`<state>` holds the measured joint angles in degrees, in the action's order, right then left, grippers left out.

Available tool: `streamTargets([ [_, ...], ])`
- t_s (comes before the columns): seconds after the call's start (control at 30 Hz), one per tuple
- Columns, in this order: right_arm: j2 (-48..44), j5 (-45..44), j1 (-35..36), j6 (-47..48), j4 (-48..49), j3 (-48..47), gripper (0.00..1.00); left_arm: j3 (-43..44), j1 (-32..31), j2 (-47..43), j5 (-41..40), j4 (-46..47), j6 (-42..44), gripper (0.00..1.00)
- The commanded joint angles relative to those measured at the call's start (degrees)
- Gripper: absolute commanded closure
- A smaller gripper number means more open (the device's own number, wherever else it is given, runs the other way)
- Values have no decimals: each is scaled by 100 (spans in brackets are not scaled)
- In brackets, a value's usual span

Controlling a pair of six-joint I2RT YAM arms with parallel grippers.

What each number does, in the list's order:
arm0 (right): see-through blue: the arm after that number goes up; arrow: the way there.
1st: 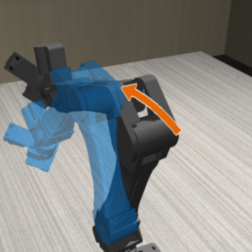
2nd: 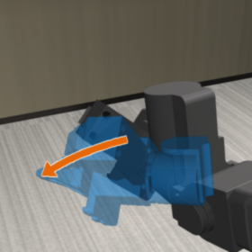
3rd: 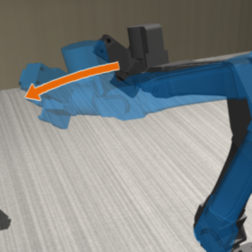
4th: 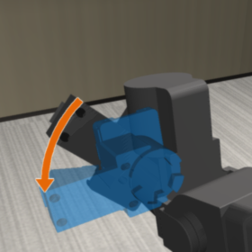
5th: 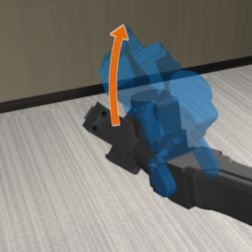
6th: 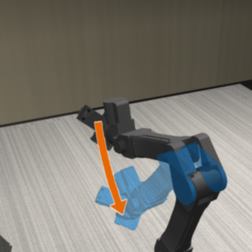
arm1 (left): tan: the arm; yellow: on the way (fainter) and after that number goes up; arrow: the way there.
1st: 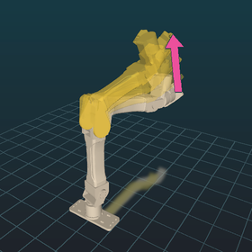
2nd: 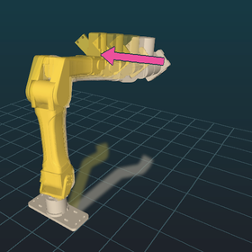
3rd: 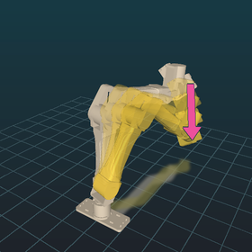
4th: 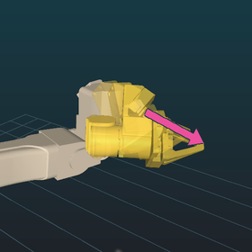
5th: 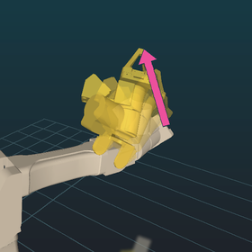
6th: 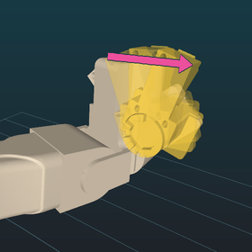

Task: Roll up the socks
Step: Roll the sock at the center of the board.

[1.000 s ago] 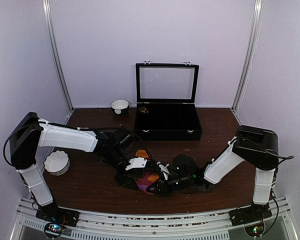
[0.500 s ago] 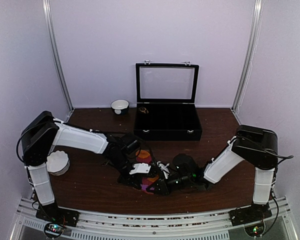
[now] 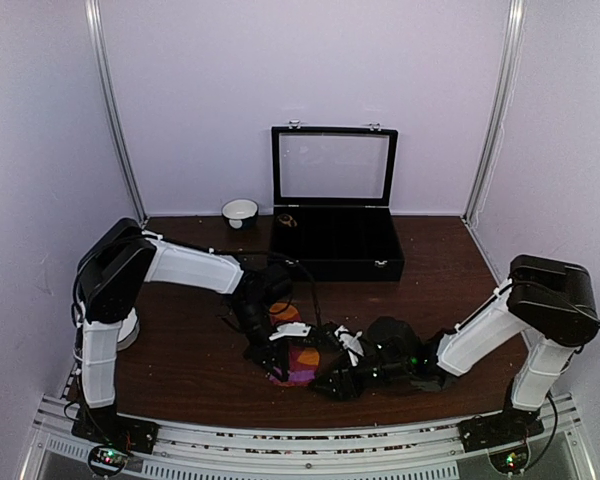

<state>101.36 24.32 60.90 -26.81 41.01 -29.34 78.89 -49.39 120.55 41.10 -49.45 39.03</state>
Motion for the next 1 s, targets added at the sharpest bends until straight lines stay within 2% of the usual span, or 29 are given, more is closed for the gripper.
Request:
streamTargets([
  [0.0, -272, -892, 328, 517, -775, 411, 34, 247, 229, 488, 216, -966, -253, 100],
  [0.13, -715, -1733, 691, 591, -514, 808, 33, 339, 335, 629, 436, -1235, -145, 100],
  [0.2, -983, -2436, 1066, 773, -601, 884, 32, 435, 373, 697, 512, -1405, -80, 100],
  [0.27, -1177, -3305, 1482, 1055, -1065, 726, 31, 529, 417, 755, 607, -1543, -114, 100],
  [0.33, -1231, -4440, 1931, 1293, -1980, 383, 29, 625, 430, 818, 640, -1642, -185, 100],
  [0.37, -1238, -5135, 2121, 1347, -2310, 204, 12, 675, 434, 853, 636, -1688, -250, 100],
  [0.4, -1230, -5824, 2316, 1387, -2581, 45, 1, 736, 445, 904, 661, -1761, -295, 100],
  [0.5, -1051, -7856, 2580, 1407, -3108, -331, 1, 956, 502, 1187, 755, -2096, -407, 100],
  [0.53, -913, -8267, 2584, 1094, -3520, -551, 1, 1006, 522, 1276, 732, -2147, -431, 100],
  [0.57, -815, -8477, 2617, 807, -3505, -617, 0, 1042, 534, 1340, 656, -2156, -473, 100],
  [0.63, -946, -8229, 2662, 923, -2665, -259, 1, 1102, 550, 1427, 496, -2164, -522, 100],
  [0.67, -1023, -7711, 2663, 1266, -2083, -71, 1, 1114, 567, 1435, 484, -2163, -541, 100],
  [0.73, -1107, -6655, 2663, 2018, -1225, 132, 9, 1112, 606, 1422, 548, -2145, -543, 100],
  [0.97, -551, -4200, 2598, 3089, -1611, -707, 29, 1252, 632, 1609, 518, -2146, -605, 100],
])
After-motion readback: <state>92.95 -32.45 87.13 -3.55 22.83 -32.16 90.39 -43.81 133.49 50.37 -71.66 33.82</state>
